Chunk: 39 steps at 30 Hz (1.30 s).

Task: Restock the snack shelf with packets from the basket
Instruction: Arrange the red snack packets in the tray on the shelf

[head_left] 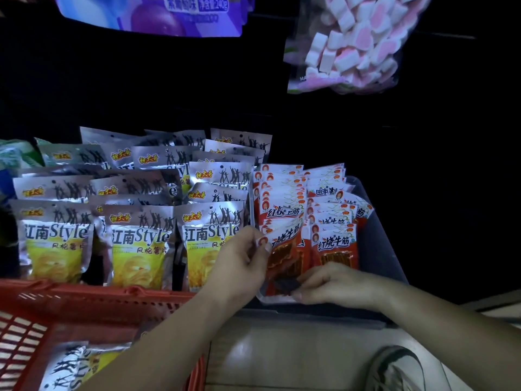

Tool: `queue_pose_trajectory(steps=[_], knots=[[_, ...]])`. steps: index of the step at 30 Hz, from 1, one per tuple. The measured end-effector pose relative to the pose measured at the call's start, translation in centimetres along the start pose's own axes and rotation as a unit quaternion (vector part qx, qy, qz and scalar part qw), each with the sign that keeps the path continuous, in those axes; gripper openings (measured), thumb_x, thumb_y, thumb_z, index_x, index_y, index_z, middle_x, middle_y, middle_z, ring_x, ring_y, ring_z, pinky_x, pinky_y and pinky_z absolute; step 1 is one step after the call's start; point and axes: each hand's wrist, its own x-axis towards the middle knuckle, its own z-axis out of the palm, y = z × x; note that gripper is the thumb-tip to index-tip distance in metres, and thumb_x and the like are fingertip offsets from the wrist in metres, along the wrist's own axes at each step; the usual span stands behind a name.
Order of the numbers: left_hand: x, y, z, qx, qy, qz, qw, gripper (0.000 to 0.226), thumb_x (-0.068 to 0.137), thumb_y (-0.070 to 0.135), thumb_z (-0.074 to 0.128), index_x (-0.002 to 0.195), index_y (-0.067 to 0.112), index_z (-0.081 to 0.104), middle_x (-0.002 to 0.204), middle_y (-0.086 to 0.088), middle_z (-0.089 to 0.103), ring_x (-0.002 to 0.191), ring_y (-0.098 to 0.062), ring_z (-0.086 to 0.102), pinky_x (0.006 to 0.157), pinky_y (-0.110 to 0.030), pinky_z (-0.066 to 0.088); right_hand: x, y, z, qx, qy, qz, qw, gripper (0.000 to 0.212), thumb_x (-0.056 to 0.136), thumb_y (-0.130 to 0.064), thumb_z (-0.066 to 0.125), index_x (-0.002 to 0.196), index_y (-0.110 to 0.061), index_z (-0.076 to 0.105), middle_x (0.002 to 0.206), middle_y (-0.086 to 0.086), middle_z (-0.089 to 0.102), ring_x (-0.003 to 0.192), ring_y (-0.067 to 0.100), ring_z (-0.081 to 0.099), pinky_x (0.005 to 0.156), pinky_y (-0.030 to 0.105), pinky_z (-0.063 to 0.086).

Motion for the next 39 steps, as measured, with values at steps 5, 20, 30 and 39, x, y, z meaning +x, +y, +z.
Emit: queue_pose_trajectory(steps=[5,20,30,39], knots=[[0.1,0.5,0.1,-0.023,0.001,-0.023,0.999,0.02,0.101,0.014,0.06,0.083,0.017,0.056,0.058,0.003,0.053,0.05,-0.01,0.045,0.05,-0.026,0.036,-0.3,-0.4,-0.4,-0.103,-0.038,-0.006,0.994,0.026,0.093,-0.049,0.071,0.114,-0.037,0.078,0.137,-0.018,0.054,0.133,0.002,0.047,0.114,0.023,0.033],[-0.4,1.5,-0.4,-0.088,-0.028,-0.047,0.995,0.018,0.1,0.024,0.063,0.09,0.01,0.057,0.073,-0.018,0.061,0.065,-0.019,0.048,0.057,-0.034,0.04,-2.1,-0.4,0.0,-0.072,0.115,-0.072,0.988,0.076,0.08,-0.093,0.039,0.092,-0.029,0.077,0.094,-0.013,0.074,0.092,0.001,0.067,0.092,0.037,0.054],[0.3,4.3,-0.1,-0.216,0.035,-0.102,0.97,0.016,0.101,0.016,0.061,0.117,0.017,0.064,0.097,-0.016,0.075,0.082,-0.02,0.072,0.068,-0.037,0.061,-0.6,-4.7,-0.9,0.221,0.33,-0.097,0.913,0.036,0.087,-0.006,0.079,0.1,-0.023,0.051,0.068,-0.01,0.059,0.061,0.005,0.053,0.059,0.012,0.043],[-0.6,3.4,0.4,-0.187,0.03,-0.127,0.974,0.053,0.093,0.0,0.07,0.135,0.029,0.054,0.098,-0.003,0.079,0.087,-0.021,0.077,0.067,-0.033,0.062,-0.5,-4.9,0.6,0.237,0.321,-0.08,0.914,0.068,0.092,-0.013,0.077,0.143,-0.045,0.047,0.105,-0.005,0.074,0.106,0.007,0.068,0.089,0.021,0.053]])
